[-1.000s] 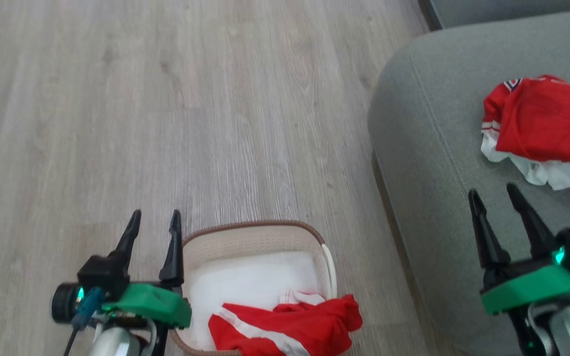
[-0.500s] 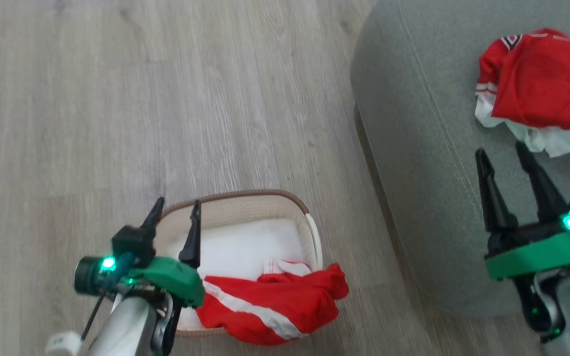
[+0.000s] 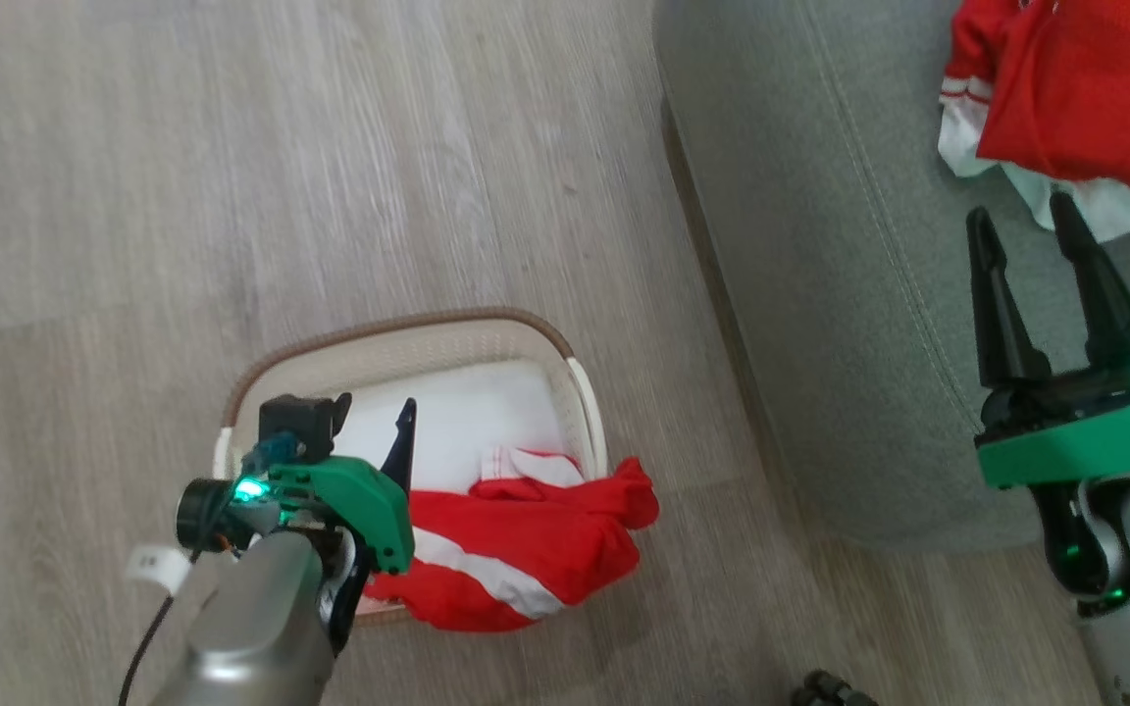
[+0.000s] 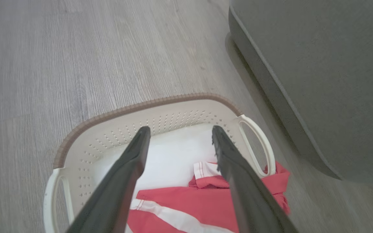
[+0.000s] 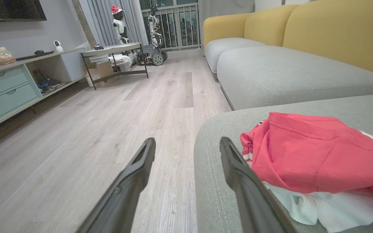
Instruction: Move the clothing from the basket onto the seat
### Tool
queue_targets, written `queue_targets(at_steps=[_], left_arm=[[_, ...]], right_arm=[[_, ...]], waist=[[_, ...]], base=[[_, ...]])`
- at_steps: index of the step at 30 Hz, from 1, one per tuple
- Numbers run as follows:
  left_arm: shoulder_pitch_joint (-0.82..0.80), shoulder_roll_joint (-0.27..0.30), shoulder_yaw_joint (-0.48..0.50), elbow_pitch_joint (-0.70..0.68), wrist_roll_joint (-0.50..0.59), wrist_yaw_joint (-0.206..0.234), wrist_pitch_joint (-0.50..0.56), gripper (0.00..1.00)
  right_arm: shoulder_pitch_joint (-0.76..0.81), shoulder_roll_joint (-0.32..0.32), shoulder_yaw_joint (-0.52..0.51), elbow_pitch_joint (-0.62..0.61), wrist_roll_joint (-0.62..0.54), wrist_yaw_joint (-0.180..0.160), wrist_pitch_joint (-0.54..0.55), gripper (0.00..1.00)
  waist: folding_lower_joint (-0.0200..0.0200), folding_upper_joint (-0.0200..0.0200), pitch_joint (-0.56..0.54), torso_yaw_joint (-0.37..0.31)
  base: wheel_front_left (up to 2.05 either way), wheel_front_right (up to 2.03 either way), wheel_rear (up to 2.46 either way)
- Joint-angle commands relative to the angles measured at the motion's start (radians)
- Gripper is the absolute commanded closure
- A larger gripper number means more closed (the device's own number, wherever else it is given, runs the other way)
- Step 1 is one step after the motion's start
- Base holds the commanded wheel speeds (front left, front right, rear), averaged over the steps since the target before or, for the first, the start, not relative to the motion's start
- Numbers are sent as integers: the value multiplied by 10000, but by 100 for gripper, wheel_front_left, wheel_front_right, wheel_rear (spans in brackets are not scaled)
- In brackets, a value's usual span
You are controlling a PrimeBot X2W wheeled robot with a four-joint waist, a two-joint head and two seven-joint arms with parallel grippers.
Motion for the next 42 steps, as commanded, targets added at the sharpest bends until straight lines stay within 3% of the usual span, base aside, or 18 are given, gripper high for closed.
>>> queue_targets(at_steps=[1, 13, 28, 42], left_arm=[[-455, 49, 199, 219, -104, -106, 9, 0], [-1844, -39, -226, 2763, -1116, -663, 816, 0], [-2543, -42, -1173, 3258, -3095, -753, 2671, 0], [-3040, -43, -2014, 3697, -3642, -658, 4399, 0]], right_arm=[[-216, -278, 54, -382, 92, -2, -91, 0], [-803, -177, 109, -578, 293, -2, -91, 0], [-1572, 37, 93, -810, 474, -2, -91, 0], [-1958, 220, -6, -896, 550, -2, -91, 0]], waist=[[0, 0, 361, -210], [0, 0, 1553, -747], [0, 0, 3058, -1290], [0, 0, 3959, -1473]], base=[[0, 0, 0], [0, 0, 0], [0, 0, 0], [0, 0, 0]])
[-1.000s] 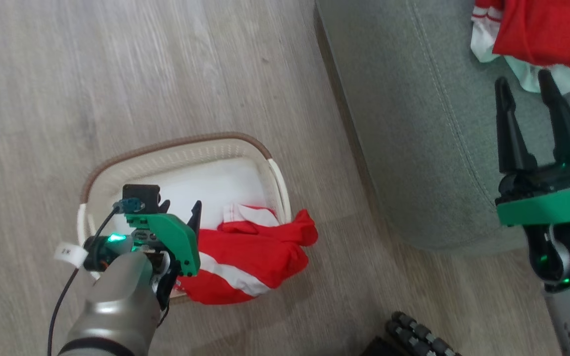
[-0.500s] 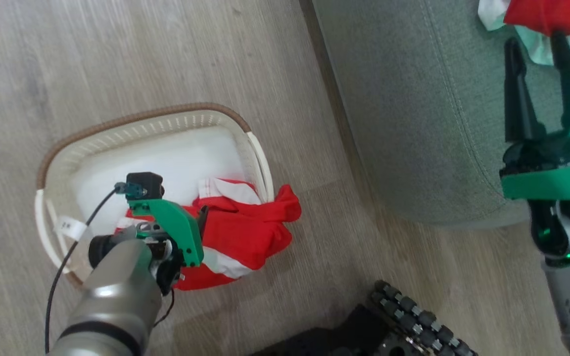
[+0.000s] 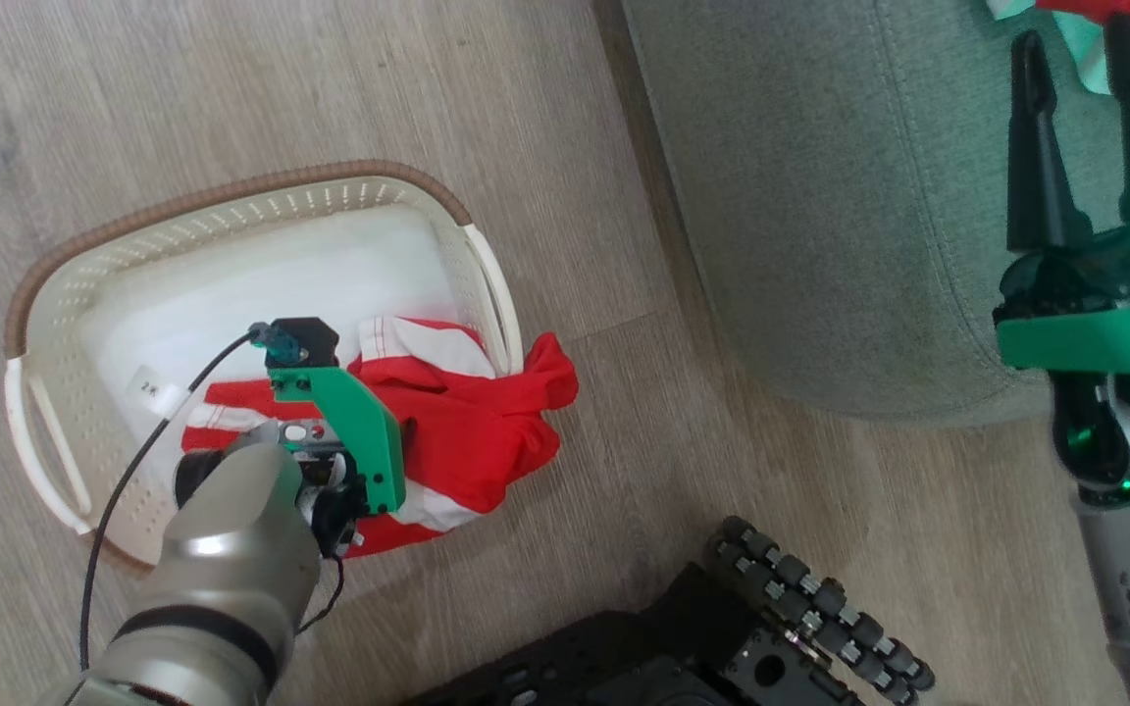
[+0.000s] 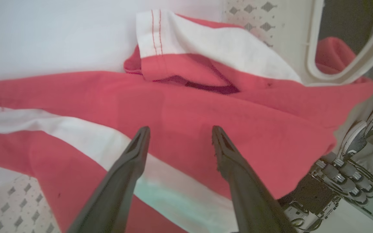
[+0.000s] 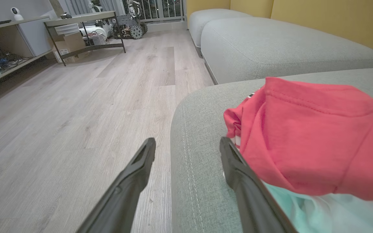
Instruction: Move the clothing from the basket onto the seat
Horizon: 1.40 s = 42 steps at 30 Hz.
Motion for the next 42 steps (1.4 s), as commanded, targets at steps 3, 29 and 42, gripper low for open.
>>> queue_targets(at_steps=[3, 29, 42], left_arm=[[-29, 68, 4, -2, -198, 3, 372, 0], [-183, 68, -950, 86, -958, -12, 1965, 56], [-175, 68, -1200, 31, -1252, -171, 1589, 100]], right_arm=[[3, -44, 36, -340, 55, -2, -65, 0], [-289, -44, 135, -217, 69, -2, -65, 0], [-264, -53, 153, -143, 42, -2, -65, 0]], waist=[[-1, 0, 146, -14], [-1, 0, 428, -59], [-1, 0, 60, -30]], base=[[0, 0, 0], [0, 0, 0], [0, 0, 0]])
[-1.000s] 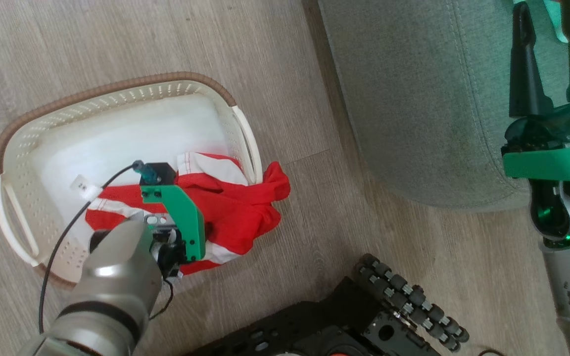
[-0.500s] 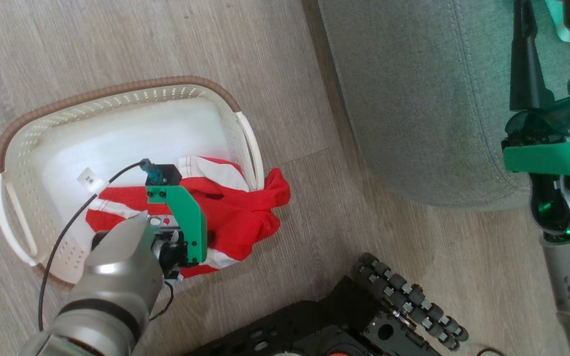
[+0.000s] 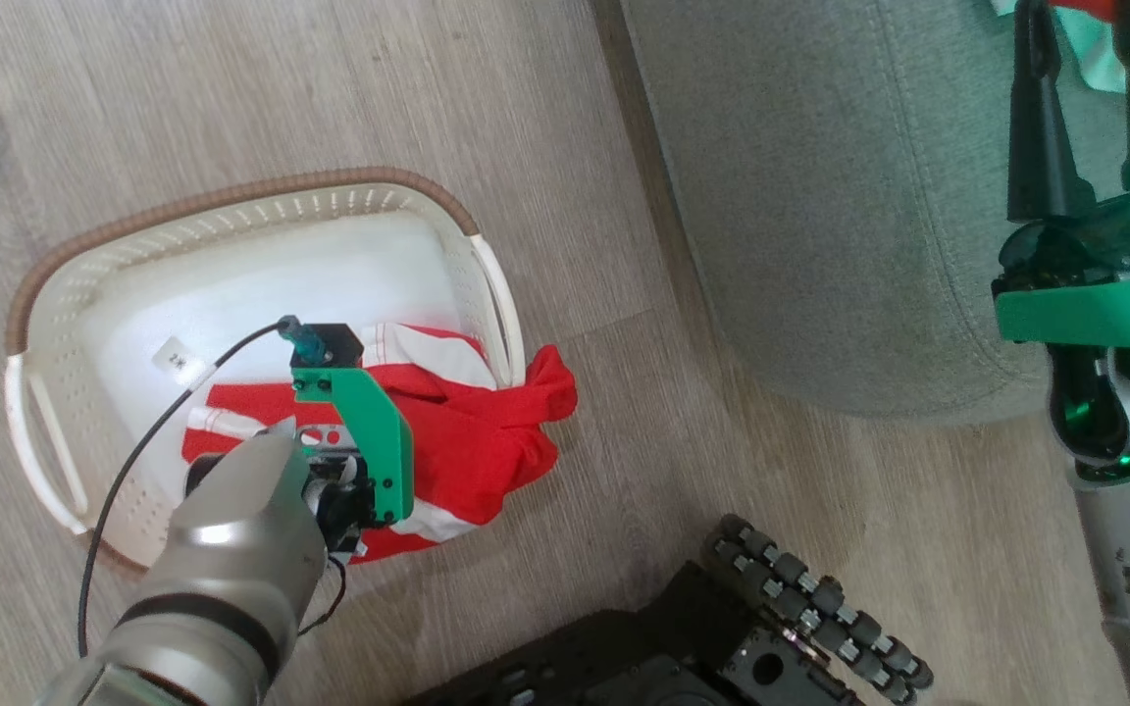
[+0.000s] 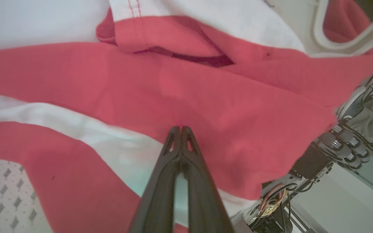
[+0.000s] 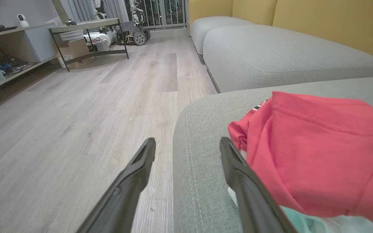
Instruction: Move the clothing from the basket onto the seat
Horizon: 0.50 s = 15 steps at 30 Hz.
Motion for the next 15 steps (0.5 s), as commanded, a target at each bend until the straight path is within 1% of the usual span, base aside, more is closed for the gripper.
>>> queue_targets(at_steps=[1, 6, 15], left_arm=[[141, 47, 118, -128, -110, -54, -93, 100], [291, 47, 22, -203, -294, -124, -299, 100], [700, 47, -213, -541, -683, -199, -870, 100]], right_arm=[[229, -141, 84, -222, 33, -2, -65, 0], [305, -163, 112, -177, -13, -2, -65, 0], [568, -224, 222, -34, -117, -2, -65, 0]], waist=[[0, -1, -108, 17], [0, -1, -577, 75], [0, -1, -1849, 233]], base=[[0, 0, 0], [0, 0, 0], [0, 0, 0]])
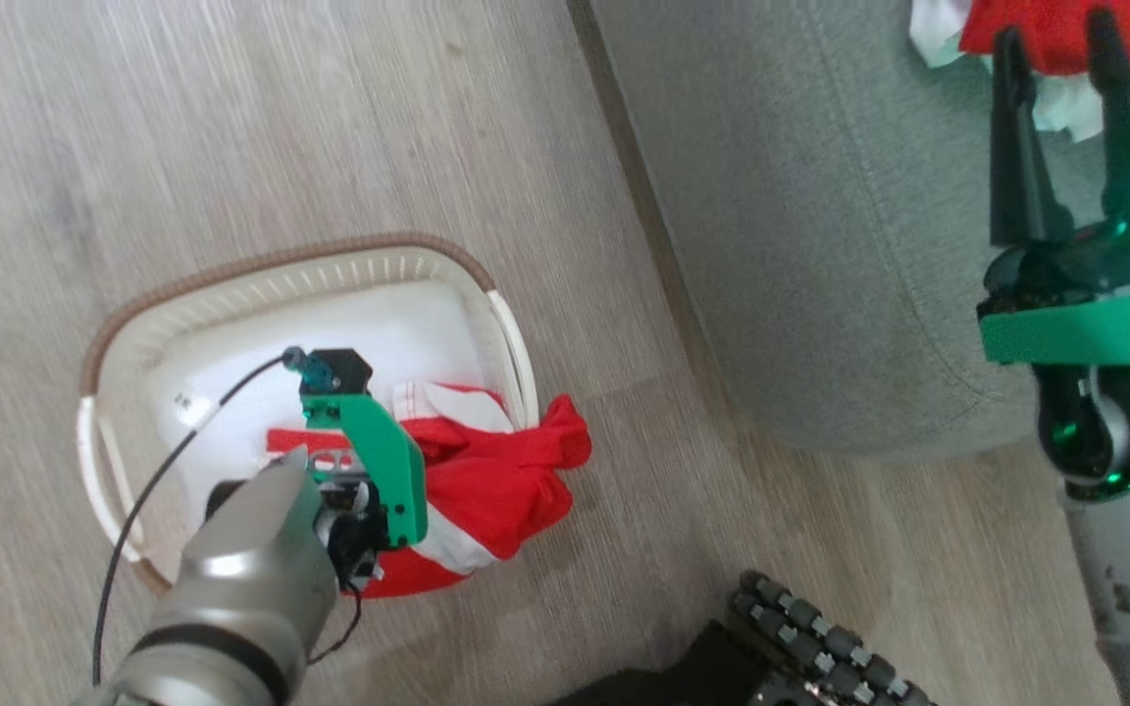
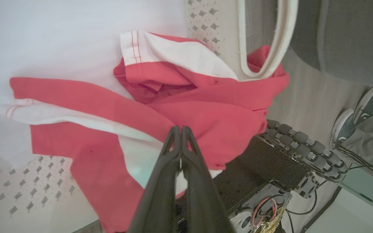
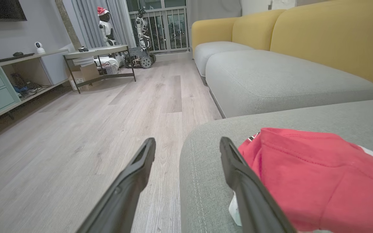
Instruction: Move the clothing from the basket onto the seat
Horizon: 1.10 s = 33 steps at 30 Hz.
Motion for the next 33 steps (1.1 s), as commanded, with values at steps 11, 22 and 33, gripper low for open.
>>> queue_targets(at_steps=[11, 22, 33], left_arm=[[794, 51, -527, -1255, -594, -63, -1080, 100], [1287, 247, -1285, -2394, -1217, -64, -2299, 100], [1496, 703, -1878, -3473, -1716, -65, -3976, 100]], right_arm=[[887, -340, 234, -10, -259, -2, -65, 0], [1511, -430, 280, 178, -429, -2, -65, 0], [2158, -454, 260, 294, -587, -2, -65, 0]], waist=[[0, -1, -2126, 364], [0, -1, -3713, 841], [0, -1, -4943, 1406]], base=[[0, 0, 0], [0, 0, 0], [0, 0, 0]])
